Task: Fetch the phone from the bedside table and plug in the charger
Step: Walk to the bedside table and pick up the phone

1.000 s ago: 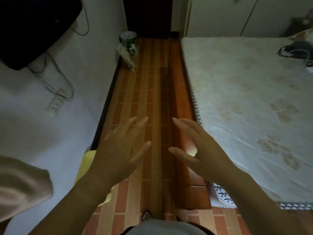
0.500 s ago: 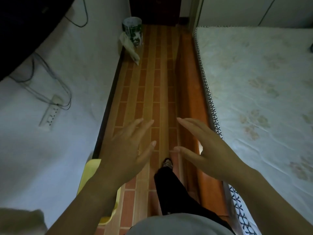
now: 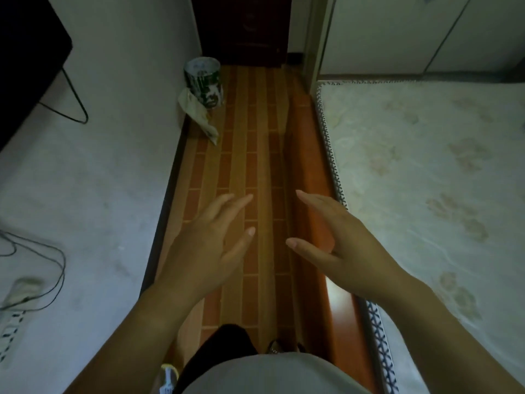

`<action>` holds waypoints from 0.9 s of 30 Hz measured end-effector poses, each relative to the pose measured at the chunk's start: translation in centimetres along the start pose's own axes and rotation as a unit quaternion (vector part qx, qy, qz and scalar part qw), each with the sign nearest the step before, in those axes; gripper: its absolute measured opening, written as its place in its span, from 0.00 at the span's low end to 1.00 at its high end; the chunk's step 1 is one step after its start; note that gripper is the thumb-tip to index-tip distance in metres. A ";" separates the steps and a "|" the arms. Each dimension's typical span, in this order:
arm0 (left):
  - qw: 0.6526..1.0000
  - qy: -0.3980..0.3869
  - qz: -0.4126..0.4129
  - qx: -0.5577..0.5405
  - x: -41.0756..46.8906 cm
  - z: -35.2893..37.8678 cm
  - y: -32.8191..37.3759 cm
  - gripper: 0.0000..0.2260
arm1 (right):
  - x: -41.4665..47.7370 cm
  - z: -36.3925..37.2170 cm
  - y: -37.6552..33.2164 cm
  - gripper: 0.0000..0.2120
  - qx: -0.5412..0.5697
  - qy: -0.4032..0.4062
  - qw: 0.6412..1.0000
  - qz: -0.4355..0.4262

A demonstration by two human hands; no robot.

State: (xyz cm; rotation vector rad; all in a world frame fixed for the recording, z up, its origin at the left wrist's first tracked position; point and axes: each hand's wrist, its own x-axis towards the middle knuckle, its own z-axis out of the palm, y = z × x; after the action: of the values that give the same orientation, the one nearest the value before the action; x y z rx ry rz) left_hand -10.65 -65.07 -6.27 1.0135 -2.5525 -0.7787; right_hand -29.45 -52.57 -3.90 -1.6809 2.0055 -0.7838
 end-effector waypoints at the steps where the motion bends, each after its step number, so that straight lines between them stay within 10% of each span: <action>1: 1.000 0.008 -0.017 -0.011 1.7 -0.5 -0.9 0.24 | 2.2 0.2 0.4 0.34 0.010 -0.002 1.000 0.000; 10: 0.994 0.059 -0.088 -0.030 20.2 -4.8 -12.3 0.25 | 27.7 1.5 3.6 0.35 0.007 -0.040 0.997 -0.061; 27: 0.997 -0.040 0.055 -0.040 65.5 -8.2 -22.1 0.23 | 65.4 -6.8 16.0 0.32 -0.019 0.023 0.999 0.032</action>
State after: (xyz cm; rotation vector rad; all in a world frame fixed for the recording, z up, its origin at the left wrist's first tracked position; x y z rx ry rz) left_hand -41.64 -127.43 -8.22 0.8245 -2.5967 -0.8986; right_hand -58.21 -113.72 -6.14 -1.6244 2.1069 -0.7735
